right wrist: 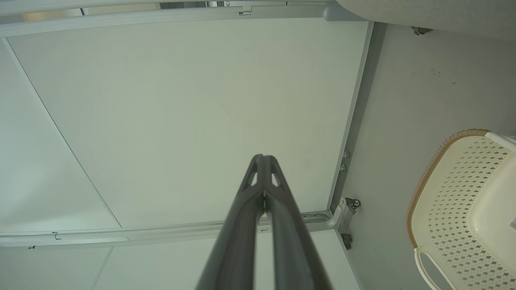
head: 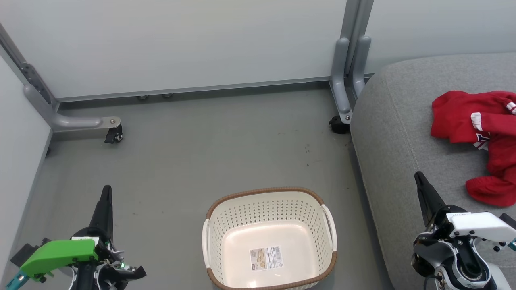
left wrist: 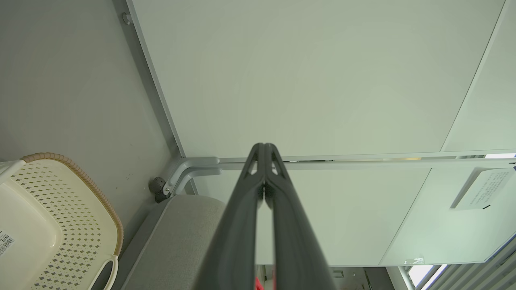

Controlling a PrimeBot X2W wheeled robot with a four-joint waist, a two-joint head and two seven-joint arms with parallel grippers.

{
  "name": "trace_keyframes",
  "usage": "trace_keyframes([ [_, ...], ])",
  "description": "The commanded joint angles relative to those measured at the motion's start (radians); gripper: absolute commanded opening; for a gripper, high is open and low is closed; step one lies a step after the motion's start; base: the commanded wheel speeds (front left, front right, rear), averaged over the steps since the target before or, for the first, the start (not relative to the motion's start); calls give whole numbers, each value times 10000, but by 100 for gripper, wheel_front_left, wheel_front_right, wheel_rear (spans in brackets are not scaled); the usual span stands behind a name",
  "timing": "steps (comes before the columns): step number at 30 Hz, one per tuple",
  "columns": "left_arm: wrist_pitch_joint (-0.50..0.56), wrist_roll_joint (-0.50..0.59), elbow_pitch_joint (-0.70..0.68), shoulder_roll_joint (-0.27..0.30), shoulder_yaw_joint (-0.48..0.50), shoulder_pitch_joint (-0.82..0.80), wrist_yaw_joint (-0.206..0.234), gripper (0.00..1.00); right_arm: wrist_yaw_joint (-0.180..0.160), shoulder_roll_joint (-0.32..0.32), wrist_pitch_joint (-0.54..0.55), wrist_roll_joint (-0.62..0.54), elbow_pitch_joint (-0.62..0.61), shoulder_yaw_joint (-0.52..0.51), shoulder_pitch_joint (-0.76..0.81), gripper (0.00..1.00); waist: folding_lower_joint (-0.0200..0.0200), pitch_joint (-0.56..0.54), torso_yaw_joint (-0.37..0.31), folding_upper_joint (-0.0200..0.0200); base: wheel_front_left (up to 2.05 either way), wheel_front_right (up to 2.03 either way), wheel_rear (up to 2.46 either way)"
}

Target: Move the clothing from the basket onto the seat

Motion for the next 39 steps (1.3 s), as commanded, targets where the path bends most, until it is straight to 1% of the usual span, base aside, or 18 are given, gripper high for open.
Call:
trace_keyframes([
  [1,35,-44,-18,8,20,-107,-61,0,4,18,59,-37,21,-27,-64,0,0,0,0,0,0,0,0],
  [39,33,-46,-19,8,17,-106,-62,0,4,102,153,-140,29,-144,-75,0,0,0,0,0,0,0,0],
])
